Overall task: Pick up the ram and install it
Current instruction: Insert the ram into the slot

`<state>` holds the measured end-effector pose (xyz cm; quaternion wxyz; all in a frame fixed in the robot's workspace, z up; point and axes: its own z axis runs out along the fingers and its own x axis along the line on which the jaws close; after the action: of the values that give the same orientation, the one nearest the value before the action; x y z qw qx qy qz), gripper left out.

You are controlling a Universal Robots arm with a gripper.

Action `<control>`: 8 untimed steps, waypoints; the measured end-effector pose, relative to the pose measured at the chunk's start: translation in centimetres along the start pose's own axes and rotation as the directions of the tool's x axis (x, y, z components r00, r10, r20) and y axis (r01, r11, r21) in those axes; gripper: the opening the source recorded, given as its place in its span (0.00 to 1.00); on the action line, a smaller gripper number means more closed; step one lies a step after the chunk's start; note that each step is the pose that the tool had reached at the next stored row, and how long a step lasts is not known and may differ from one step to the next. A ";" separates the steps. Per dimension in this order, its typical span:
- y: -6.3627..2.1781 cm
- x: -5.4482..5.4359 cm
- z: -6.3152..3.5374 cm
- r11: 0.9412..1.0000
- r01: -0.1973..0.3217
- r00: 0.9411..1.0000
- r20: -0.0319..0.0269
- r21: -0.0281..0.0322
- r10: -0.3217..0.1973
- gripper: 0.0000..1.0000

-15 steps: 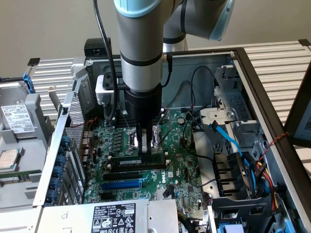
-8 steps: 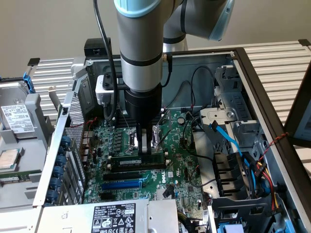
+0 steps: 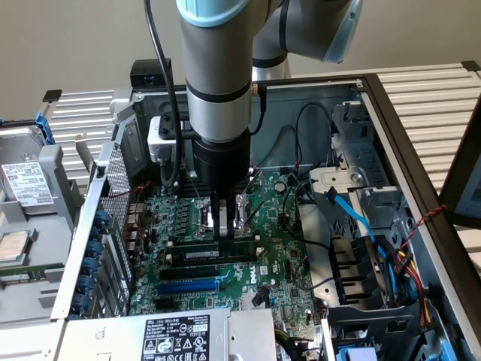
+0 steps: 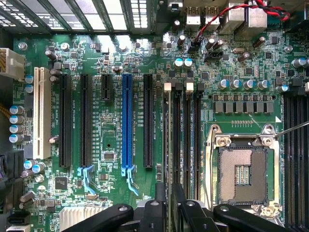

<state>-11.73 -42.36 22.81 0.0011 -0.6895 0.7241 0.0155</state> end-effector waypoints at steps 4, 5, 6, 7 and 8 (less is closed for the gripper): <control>0.00 0.0 0.00 1.000 0.000 1.000 0.000 0.000 0.000 0.21; 0.00 0.0 0.00 1.000 0.000 1.000 0.000 0.000 0.000 0.21; 0.00 0.0 0.00 1.000 0.000 1.000 0.000 0.000 0.000 0.21; 0.00 0.0 0.00 1.000 0.000 1.000 0.000 0.000 0.000 0.21; 0.00 0.0 0.00 1.000 0.000 1.000 0.000 0.000 0.000 0.21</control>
<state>-11.73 -42.36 22.81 0.0012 -0.6895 0.7241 0.0155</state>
